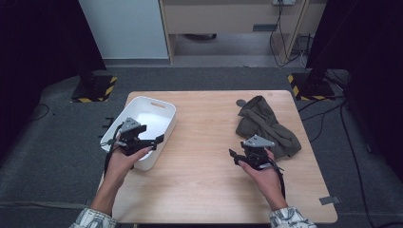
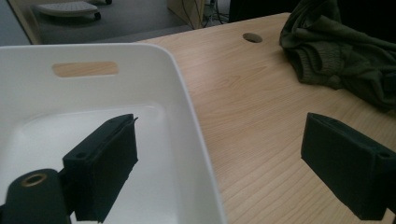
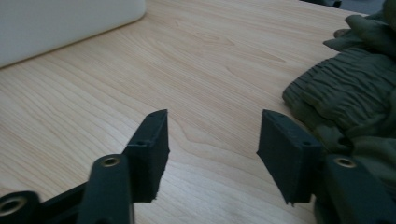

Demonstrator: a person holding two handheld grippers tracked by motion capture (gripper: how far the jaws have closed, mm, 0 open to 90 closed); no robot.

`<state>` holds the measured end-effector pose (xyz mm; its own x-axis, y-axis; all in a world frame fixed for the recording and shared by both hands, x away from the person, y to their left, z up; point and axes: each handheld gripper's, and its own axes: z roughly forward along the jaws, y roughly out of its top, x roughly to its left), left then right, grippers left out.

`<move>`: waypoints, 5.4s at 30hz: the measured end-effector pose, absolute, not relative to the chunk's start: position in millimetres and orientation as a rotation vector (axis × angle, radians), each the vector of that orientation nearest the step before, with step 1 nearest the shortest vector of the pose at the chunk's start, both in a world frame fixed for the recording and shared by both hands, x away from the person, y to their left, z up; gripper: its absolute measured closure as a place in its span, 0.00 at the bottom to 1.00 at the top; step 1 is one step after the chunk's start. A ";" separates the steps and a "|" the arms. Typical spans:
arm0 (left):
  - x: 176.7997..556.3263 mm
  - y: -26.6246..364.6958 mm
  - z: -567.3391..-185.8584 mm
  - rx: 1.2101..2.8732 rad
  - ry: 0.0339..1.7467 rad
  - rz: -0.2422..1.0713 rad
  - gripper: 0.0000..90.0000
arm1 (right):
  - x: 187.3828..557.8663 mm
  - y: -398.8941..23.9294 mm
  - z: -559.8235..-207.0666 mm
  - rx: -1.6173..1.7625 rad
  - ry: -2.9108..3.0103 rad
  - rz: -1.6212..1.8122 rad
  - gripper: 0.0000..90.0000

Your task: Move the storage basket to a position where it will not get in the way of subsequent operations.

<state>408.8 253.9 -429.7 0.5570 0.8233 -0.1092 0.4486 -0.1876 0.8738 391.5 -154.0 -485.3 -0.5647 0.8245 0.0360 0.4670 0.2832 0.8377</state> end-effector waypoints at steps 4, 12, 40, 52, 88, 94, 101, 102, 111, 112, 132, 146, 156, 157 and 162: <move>401.4 236.8 -430.4 1.836 1.009 0.472 0.11 | 391.0 -156.4 -487.5 1.146 2.154 1.157 0.57; 379.2 207.9 -441.3 1.861 0.961 0.464 0.11 | 392.5 -167.5 -487.2 1.116 2.116 1.085 0.74; 361.5 168.6 -485.9 1.912 0.960 0.417 0.11 | 429.1 -208.5 -514.8 1.254 2.049 0.792 0.43; 360.5 168.1 -487.7 1.918 0.962 0.426 0.12 | 432.4 -211.0 -523.1 1.305 2.117 0.833 0.91; 365.6 171.7 -491.2 1.961 0.963 0.509 0.13 | 386.8 -78.9 -466.9 1.056 2.413 1.096 0.45; 366.2 170.8 -493.1 1.972 0.962 0.505 0.13 | 411.2 -74.3 -451.6 1.050 2.375 1.088 0.44; 366.5 172.1 -493.1 1.967 0.966 0.503 0.13 | 428.7 -64.0 -441.7 1.043 2.356 1.099 0.45; 366.5 172.1 -493.1 1.967 0.966 0.503 0.13 | 429.9 -62.0 -439.9 1.040 2.352 1.100 0.45; 366.4 170.3 -494.0 1.973 0.963 0.499 0.13 | 457.9 -43.7 -458.0 1.036 2.398 0.988 0.53; 366.7 170.4 -494.4 1.972 0.965 0.497 0.13 | 461.2 -41.5 -461.0 1.038 2.399 0.984 0.54; 366.8 169.2 -495.7 1.979 0.958 0.491 0.13 | 471.1 -71.7 -445.4 1.071 2.350 0.956 0.98; 368.1 168.1 -498.0 1.998 0.954 0.498 0.13 | 457.6 -191.1 -461.0 1.339 2.184 0.880 0.98; 368.4 167.5 -499.4 2.007 0.954 0.497 0.13 | 455.8 -223.2 -499.2 1.463 2.191 0.843 0.97; 368.5 167.7 -499.5 2.007 0.955 0.497 0.13 | 455.6 -223.3 -499.4 1.468 2.190 0.847 0.96; 368.6 168.0 -499.6 2.008 0.955 0.498 0.13 | 453.5 -222.9 -487.2 1.455 2.131 0.904 0.70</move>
<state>368.6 168.0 -499.6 0.6315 0.7753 -0.0004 0.4433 -0.3606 0.8206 453.5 -222.9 -487.2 -0.3752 0.9265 0.0291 0.6647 0.2470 0.7051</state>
